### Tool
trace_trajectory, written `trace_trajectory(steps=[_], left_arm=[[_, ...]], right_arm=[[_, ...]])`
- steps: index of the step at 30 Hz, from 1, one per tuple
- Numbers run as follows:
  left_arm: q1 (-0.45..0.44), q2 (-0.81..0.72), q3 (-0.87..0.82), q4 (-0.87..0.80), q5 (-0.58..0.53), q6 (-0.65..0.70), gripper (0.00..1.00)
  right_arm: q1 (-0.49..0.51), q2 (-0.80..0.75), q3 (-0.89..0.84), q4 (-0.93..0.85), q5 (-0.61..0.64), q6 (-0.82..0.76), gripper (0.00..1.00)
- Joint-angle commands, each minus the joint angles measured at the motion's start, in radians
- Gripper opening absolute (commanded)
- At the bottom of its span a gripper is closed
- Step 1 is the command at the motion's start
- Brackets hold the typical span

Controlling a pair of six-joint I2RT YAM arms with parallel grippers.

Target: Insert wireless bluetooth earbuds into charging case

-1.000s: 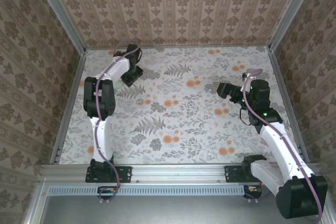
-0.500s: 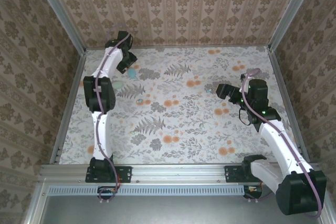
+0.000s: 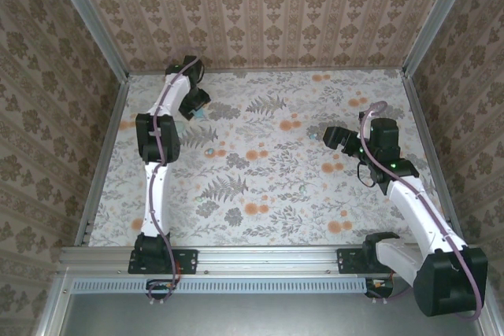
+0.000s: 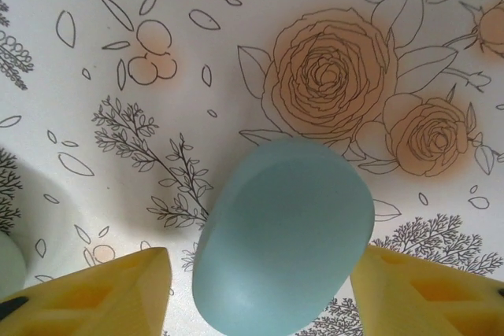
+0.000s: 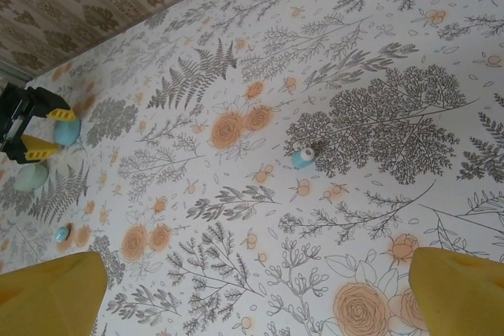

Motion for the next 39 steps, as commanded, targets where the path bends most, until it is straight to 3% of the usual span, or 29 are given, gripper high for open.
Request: trace_trajectory(steps=[1,6,14,18,33,39], left_arm=[[0.008,0.013,0.034,-0.035,0.010,0.013,0.56],[0.002,-0.005,0.007,-0.025,0.001,0.049,0.45],[-0.056,-0.175,-0.194,0.072,-0.029,0.189,0.39],[-0.111,-0.303,-0.353,0.156,0.007,0.294,0.39],[-0.333,-0.746,-1.122,0.747,0.441,0.564,0.39],[-0.392,-0.799,-1.263,0.950,0.522,0.641,0.38]], right_arm=[[0.005,0.010,0.020,0.008,-0.013,-0.024,1.00],[0.005,0.025,0.021,0.003,-0.018,-0.010,1.00],[0.007,0.080,0.065,-0.082,-0.043,0.038,1.00],[0.024,0.123,0.098,-0.111,-0.098,0.078,0.98],[0.203,0.297,0.142,0.044,-0.299,0.299,0.96],[0.261,0.468,0.218,0.113,-0.430,0.366,0.96]])
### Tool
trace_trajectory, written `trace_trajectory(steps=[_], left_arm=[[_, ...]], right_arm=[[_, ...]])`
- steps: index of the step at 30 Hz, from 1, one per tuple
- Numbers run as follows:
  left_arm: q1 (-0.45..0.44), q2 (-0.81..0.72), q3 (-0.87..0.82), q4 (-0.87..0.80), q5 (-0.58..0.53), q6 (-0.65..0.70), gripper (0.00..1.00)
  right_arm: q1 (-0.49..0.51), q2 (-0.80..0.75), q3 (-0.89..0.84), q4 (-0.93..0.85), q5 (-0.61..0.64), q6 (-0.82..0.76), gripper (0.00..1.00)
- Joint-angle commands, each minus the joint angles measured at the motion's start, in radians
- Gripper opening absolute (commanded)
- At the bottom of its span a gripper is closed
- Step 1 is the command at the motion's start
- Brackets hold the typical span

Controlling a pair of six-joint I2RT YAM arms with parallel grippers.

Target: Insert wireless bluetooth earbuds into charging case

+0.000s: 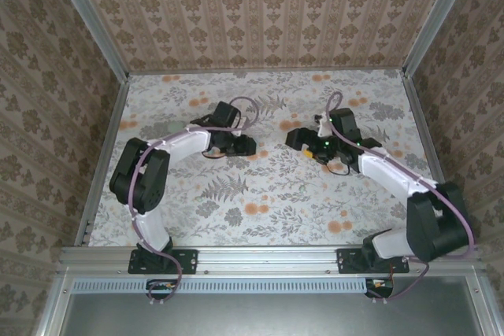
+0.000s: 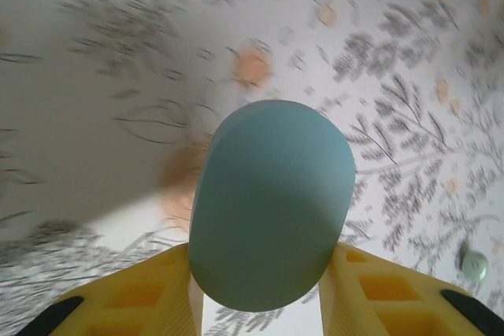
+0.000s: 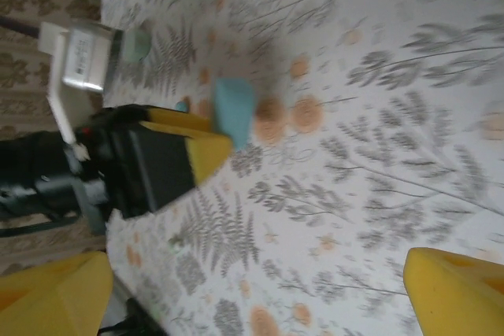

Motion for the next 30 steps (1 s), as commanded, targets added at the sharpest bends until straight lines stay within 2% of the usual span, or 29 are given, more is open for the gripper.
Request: trace_trajectory(steps=[1,6,10,16,19,24,30], left_arm=[[-0.024,-0.062,-0.034,0.181,0.089,0.099,0.38],[-0.056,-0.103,-0.089,0.273,0.156,0.161,0.38],[-0.061,-0.137,-0.134,0.350,0.208,0.164,0.38],[-0.070,-0.167,-0.138,0.346,0.223,0.190,0.38],[-0.074,-0.174,-0.128,0.333,0.227,0.202,0.38],[-0.074,-0.165,-0.115,0.315,0.233,0.212,0.39],[-0.081,-0.166,-0.114,0.328,0.243,0.218,0.39]], right_arm=[[0.013,0.088,0.061,0.078,-0.141,0.076,0.96],[0.022,0.161,0.128,0.046,-0.201,0.074,0.95],[0.045,0.203,0.182,-0.037,-0.198,0.025,0.93],[0.069,0.247,0.209,-0.067,-0.189,0.010,0.87],[0.077,0.263,0.229,-0.085,-0.178,-0.002,0.78],[0.084,0.275,0.258,-0.125,-0.140,-0.025,0.55],[0.090,0.302,0.291,-0.164,-0.124,-0.047,0.43]])
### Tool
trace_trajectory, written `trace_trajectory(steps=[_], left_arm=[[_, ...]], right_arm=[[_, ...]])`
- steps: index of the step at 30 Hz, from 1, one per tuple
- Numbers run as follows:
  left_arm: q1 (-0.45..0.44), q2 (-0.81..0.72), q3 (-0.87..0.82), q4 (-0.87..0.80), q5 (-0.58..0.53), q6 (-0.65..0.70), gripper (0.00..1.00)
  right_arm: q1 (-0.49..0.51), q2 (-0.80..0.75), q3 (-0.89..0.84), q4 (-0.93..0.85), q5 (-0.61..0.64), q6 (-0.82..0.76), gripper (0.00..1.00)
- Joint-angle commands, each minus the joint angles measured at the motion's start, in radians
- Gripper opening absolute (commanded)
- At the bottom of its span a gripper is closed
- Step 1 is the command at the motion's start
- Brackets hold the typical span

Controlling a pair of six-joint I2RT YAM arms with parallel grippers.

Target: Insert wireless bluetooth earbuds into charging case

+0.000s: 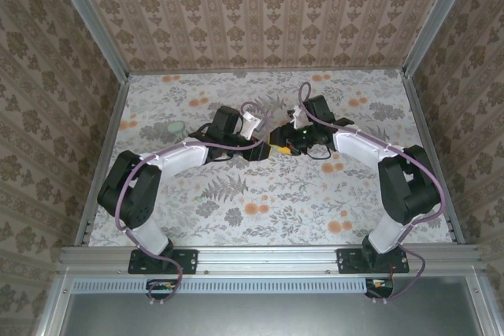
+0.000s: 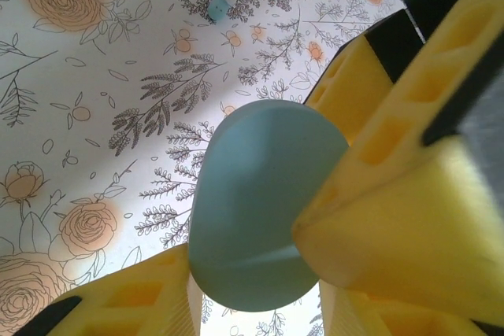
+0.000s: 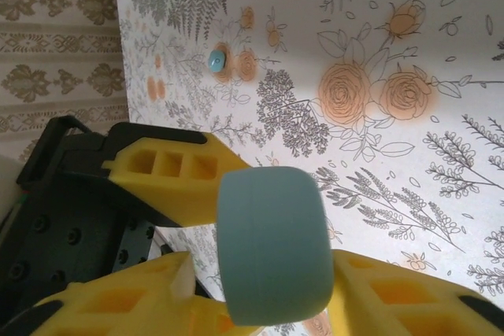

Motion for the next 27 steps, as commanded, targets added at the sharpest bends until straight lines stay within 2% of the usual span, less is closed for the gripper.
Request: trace_trajectory(steps=[1,4,6,10,12,14,15,21,27], left_arm=[[-0.015,-0.033,0.019,0.020,0.036,0.031,0.40],[-0.020,-0.041,0.017,0.021,0.036,0.036,0.42],[-0.022,-0.050,0.012,0.021,0.029,0.037,0.48],[-0.011,-0.102,-0.022,0.014,-0.028,0.026,0.79],[0.014,-0.144,-0.060,0.031,-0.036,-0.004,0.90],[0.055,-0.188,-0.103,0.049,-0.029,-0.045,0.99],[0.080,-0.211,-0.128,0.052,-0.028,-0.065,1.00],[0.223,-0.320,-0.233,-0.014,-0.077,-0.138,1.00],[0.328,-0.417,-0.325,-0.055,-0.142,-0.202,1.00]], right_arm=[[0.010,0.031,0.037,-0.055,0.022,-0.023,0.40],[0.015,0.034,0.043,-0.065,0.043,-0.032,0.31],[0.014,0.033,0.042,-0.065,0.055,-0.039,0.24],[0.016,0.024,0.065,-0.119,0.095,-0.081,0.16],[0.018,0.021,0.105,-0.207,0.152,-0.142,0.13],[0.030,0.024,0.155,-0.310,0.252,-0.212,0.12],[0.042,0.026,0.182,-0.371,0.315,-0.249,0.12],[0.184,0.106,0.334,-0.610,0.791,-0.415,0.12],[0.360,0.328,0.499,-0.812,1.272,-0.463,0.11]])
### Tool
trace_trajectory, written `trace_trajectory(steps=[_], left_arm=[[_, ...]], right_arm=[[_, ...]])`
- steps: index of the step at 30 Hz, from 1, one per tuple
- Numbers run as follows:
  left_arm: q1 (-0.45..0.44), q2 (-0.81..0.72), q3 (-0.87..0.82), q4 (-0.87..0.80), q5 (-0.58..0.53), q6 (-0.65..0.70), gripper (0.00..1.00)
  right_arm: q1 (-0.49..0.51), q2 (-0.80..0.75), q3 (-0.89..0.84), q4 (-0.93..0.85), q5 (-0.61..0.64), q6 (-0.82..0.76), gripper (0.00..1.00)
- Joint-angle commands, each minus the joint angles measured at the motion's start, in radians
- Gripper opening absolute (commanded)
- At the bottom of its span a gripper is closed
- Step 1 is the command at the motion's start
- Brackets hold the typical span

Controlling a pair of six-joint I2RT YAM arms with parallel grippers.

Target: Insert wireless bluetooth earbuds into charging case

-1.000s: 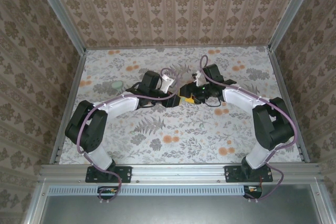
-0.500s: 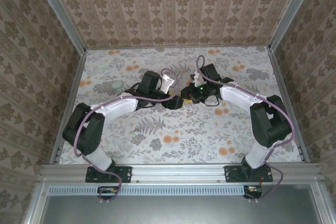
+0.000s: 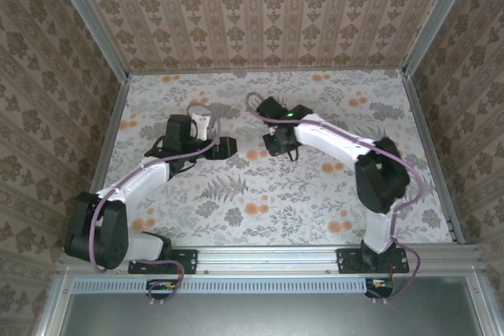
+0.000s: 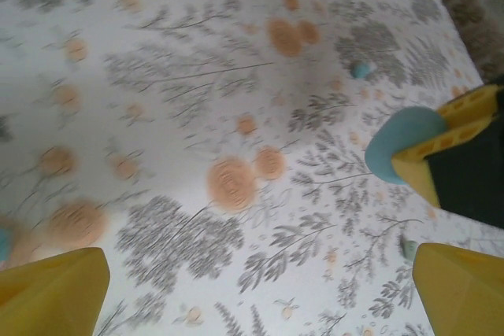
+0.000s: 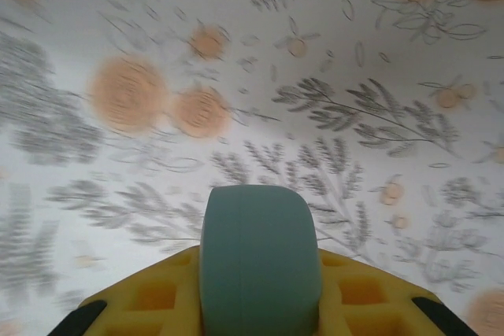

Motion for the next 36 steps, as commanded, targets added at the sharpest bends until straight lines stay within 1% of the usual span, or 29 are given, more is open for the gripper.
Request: trace_trajectory(steps=[1,4,9,13,19,22,24,28,32,34,36], left_arm=[[0.050,-0.063,-0.048,-0.040,-0.049,-0.066,1.00],[0.097,-0.116,-0.080,-0.078,-0.084,-0.079,1.00],[0.178,-0.200,-0.109,-0.154,-0.107,-0.070,1.00],[0.230,-0.259,-0.124,-0.199,-0.117,-0.063,1.00],[0.275,-0.300,-0.134,-0.232,-0.112,-0.057,1.00],[0.281,-0.302,-0.130,-0.244,-0.112,-0.055,1.00],[0.281,-0.302,-0.125,-0.253,-0.115,-0.055,1.00],[0.283,-0.302,-0.113,-0.289,-0.120,-0.051,1.00],[0.277,-0.299,-0.125,-0.282,-0.089,-0.067,0.95],[0.258,-0.291,-0.134,-0.267,-0.072,-0.069,0.92],[0.215,-0.276,-0.130,-0.263,-0.081,-0.060,0.90]], right_arm=[[0.071,0.128,0.081,-0.220,0.395,-0.059,0.12],[0.111,0.208,0.123,-0.252,0.474,-0.054,0.14],[0.154,0.277,0.140,-0.258,0.497,-0.036,0.18],[0.184,0.312,0.156,-0.282,0.487,-0.011,0.23],[0.232,0.309,0.164,-0.297,0.387,0.043,0.44],[0.249,0.299,0.187,-0.316,0.333,0.061,0.53],[0.251,0.285,0.201,-0.324,0.285,0.070,0.57],[0.245,0.204,0.214,-0.317,0.179,0.082,0.59],[0.201,0.109,0.201,-0.280,0.065,0.087,0.60],[0.161,0.070,0.183,-0.261,0.013,0.083,0.60],[0.115,0.037,0.148,-0.231,-0.037,0.083,0.60]])
